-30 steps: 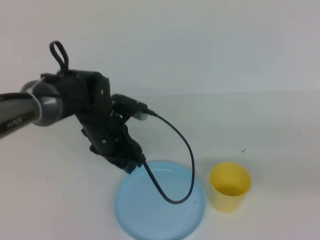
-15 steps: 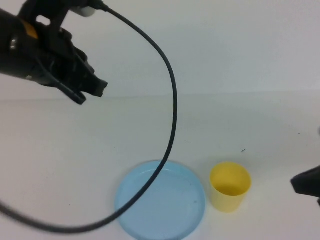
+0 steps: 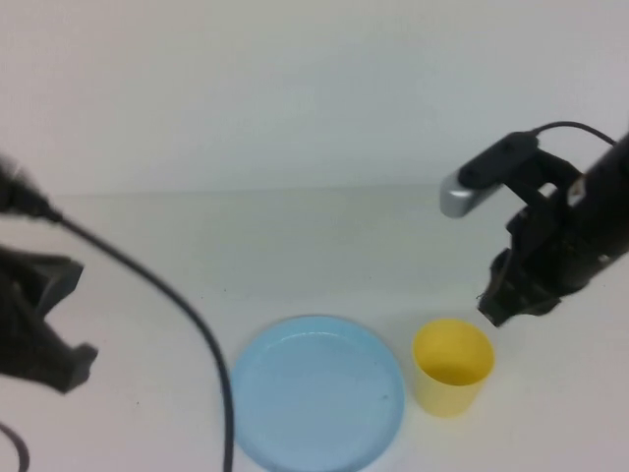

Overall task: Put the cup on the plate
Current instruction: Pick up the cup from the table

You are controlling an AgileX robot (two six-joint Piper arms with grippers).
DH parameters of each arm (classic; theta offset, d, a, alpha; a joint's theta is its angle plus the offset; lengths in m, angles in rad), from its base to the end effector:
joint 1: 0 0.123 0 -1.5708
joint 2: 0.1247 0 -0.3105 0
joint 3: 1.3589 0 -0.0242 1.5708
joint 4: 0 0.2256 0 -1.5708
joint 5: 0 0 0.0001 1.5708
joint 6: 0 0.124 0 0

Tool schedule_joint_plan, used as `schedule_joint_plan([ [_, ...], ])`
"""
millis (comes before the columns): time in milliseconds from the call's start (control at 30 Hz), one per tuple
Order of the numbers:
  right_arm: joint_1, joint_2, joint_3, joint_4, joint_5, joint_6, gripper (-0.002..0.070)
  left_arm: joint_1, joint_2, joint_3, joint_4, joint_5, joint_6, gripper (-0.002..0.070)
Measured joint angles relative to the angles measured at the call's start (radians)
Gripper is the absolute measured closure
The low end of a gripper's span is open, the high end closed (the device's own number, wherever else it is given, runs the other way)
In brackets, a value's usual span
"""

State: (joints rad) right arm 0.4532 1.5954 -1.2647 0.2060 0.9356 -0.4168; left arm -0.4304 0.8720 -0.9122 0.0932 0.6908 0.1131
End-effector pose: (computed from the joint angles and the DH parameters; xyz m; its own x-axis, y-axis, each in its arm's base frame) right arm 0.2776 0.1579 0.2865 -0.6504 -0.6341 -0.4183 -0.7082 0.7053 0.0319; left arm 0.1456 -0.0587 0.3704 -0.4072 0.3890 -0.8263 0.4535 0.8714 0.1868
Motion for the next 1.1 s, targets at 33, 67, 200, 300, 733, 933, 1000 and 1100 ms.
schedule_joint_plan([
  [33, 0.0, 0.022, -0.02, -0.007, 0.004, 0.005, 0.0552, 0.0, -0.018, 0.035, 0.02, -0.019, -0.014, 0.0674],
  [67, 0.0, 0.046, -0.043, -0.012, 0.009, 0.009, 0.0498, 0.0, -0.033, 0.068, 0.035, -0.042, -0.019, 0.0674],
  [200, 0.002, 0.125, -0.105, -0.013, 0.018, 0.015, 0.027, 0.0, -0.065, 0.167, 0.089, -0.129, -0.023, 0.0675],
  [300, 0.002, 0.17, -0.127, -0.014, 0.019, 0.017, 0.0199, 0.0, -0.068, 0.226, 0.121, -0.201, -0.028, 0.0675],
  [733, 0.009, 0.312, -0.132, -0.023, 0.065, 0.045, 0.0272, 0.0, -0.068, 0.234, 0.132, -0.287, -0.09, 0.0675],
  [933, 0.011, 0.349, -0.134, -0.045, 0.068, 0.049, 0.0551, 0.0, -0.1, 0.234, 0.134, -0.276, -0.096, 0.0675],
  [1000, 0.011, 0.347, -0.144, -0.049, 0.079, 0.068, 0.0622, 0.0, -0.13, 0.234, 0.17, -0.248, -0.096, 0.0675],
  [1100, 0.011, 0.327, -0.185, -0.053, 0.127, 0.082, 0.0644, 0.0, -0.194, 0.234, 0.28, -0.168, -0.113, 0.0675],
])
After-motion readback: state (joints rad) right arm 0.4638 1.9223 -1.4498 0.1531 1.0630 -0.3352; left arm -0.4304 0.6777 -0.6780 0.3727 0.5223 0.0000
